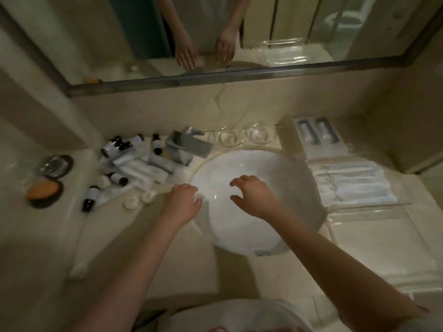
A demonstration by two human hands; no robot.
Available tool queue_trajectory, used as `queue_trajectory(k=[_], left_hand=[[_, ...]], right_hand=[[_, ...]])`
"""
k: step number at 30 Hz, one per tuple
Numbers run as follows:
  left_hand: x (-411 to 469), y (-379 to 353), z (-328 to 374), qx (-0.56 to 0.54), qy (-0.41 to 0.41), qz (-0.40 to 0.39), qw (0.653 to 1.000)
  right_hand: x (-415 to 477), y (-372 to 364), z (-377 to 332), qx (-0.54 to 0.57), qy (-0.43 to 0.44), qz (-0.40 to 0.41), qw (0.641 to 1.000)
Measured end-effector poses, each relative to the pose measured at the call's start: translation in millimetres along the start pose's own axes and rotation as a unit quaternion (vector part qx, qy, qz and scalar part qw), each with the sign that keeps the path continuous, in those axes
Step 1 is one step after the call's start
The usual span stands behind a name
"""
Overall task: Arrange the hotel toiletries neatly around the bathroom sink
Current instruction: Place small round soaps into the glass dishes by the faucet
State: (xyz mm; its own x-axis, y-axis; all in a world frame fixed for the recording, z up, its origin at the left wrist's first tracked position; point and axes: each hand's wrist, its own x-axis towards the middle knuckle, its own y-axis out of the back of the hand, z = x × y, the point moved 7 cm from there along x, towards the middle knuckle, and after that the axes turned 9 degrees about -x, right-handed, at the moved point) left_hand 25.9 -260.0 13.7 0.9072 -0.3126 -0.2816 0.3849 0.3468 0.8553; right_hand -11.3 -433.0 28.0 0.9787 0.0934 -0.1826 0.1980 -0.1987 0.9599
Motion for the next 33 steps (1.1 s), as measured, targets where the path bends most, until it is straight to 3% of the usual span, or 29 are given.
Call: queue_trajectory(k=[8, 14, 23, 27, 33], left_hand=[[-30, 38, -151, 0.001, 0.152, 0.008, 0.988], [-30, 60, -220, -0.036, 0.206, 0.018, 0.978], [2, 54, -217, -0.076, 0.142, -0.014, 0.987], [12, 39, -215, -0.114, 0.12, -0.035, 0.985], [24, 39, -212, -0.107, 0.123, -0.006, 0.987]], right_hand=[[57, -39, -132, 0.015, 0.128, -0.102, 0.986], [105, -64, -180, -0.012, 0.127, -0.148, 0.981], [147, -98, -219, -0.092, 0.108, -0.119, 0.983], [153, -108, -223, -0.065, 0.1, -0.11, 0.987], [159, -104, -218, -0.031, 0.134, -0.119, 0.983]])
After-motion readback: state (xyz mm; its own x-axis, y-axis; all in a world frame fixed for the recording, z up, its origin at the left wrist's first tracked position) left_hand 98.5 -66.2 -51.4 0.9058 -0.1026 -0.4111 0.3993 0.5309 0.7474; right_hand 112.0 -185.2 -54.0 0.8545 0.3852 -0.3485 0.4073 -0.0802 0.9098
